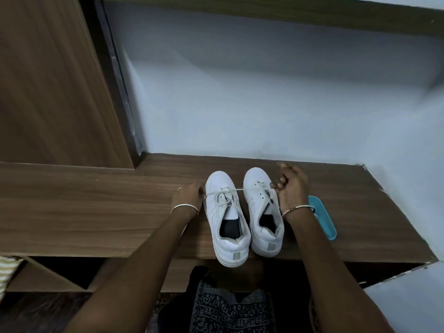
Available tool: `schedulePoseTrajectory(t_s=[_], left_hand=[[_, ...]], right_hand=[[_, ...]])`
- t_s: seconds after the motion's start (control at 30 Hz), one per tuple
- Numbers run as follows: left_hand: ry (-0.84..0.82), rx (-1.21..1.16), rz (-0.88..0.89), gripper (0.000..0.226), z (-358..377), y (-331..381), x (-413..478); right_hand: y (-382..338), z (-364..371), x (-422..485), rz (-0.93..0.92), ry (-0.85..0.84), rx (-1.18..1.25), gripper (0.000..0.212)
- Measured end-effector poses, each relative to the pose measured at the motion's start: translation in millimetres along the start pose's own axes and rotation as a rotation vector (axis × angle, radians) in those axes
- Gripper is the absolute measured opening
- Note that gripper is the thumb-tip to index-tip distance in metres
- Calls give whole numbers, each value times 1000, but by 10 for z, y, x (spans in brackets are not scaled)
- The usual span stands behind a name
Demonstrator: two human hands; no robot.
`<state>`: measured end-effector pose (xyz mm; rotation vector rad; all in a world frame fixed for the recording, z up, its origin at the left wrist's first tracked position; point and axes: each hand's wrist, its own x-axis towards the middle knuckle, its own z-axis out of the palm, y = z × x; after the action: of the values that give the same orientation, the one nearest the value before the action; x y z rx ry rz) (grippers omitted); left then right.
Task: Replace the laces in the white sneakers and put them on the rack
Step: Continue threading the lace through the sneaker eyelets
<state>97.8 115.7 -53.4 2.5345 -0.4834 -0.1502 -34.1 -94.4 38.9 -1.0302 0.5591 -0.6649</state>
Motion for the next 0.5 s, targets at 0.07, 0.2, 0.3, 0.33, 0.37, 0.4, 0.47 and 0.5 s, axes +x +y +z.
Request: schedulePoseTrajectory(t_s=[0.07,0.2,0.3,0.33,0.37,0.4,0.47,0.5], left_hand=[[-19,-10,9,10,13,-21,-5],[-33,-2,31,12,54,-44,-25],[-38,48,11,15,46,-17,-50],[-37,67,14,11,47,-6,-55],[-32,74,18,6,43,4,-53],[-16,68,30,3,47,13,-51],[22,-9,49,6,45,42,-42],[30,-75,61,6,35,68,-39]], right_hand=[[-30,-100,2,-78,-22,-287,19],[181,-119,12,-191,-210,-862,10],[422,17,5,-285,-376,-1220,9],[468,74,-16,-311,-392,-1309,16],[489,140,-45,-321,-388,-1366,20],[510,199,-66,-316,-375,-1405,22],[579,306,-58,-288,-348,-1477,20],[602,339,-54,-270,-328,-1515,21]])
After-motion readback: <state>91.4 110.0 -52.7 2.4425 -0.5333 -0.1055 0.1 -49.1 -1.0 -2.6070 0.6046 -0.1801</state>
